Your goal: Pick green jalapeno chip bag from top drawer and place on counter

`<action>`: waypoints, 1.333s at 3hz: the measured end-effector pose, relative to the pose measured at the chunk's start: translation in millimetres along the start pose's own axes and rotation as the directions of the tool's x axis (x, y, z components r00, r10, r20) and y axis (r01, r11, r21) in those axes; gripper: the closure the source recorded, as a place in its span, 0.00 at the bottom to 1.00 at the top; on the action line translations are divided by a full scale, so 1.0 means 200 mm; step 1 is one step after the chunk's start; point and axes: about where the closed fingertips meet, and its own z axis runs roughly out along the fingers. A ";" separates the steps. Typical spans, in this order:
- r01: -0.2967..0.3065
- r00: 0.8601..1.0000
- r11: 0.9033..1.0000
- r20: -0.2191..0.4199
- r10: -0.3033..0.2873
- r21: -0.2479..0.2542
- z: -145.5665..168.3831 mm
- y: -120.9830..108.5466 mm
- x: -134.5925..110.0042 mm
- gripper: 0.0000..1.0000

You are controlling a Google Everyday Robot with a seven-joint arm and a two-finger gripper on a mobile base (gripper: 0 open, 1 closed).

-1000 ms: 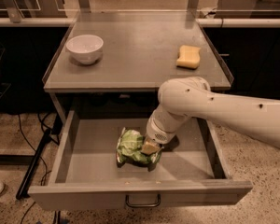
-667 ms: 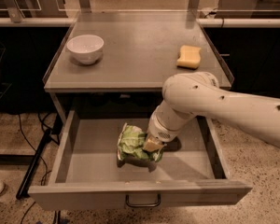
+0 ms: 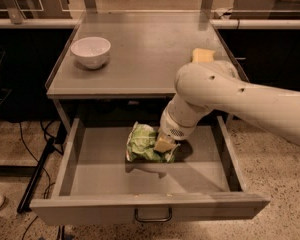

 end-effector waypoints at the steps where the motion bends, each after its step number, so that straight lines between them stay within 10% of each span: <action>1: -0.017 1.000 1.000 -0.023 0.017 0.027 -0.14 -0.04 0.01 1.00; 4: -0.024 0.999 0.997 -0.030 0.026 0.075 -0.34 -0.10 0.01 1.00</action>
Offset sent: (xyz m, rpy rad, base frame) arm 0.0258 -0.0496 0.1142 -0.0674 -0.1406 -0.1047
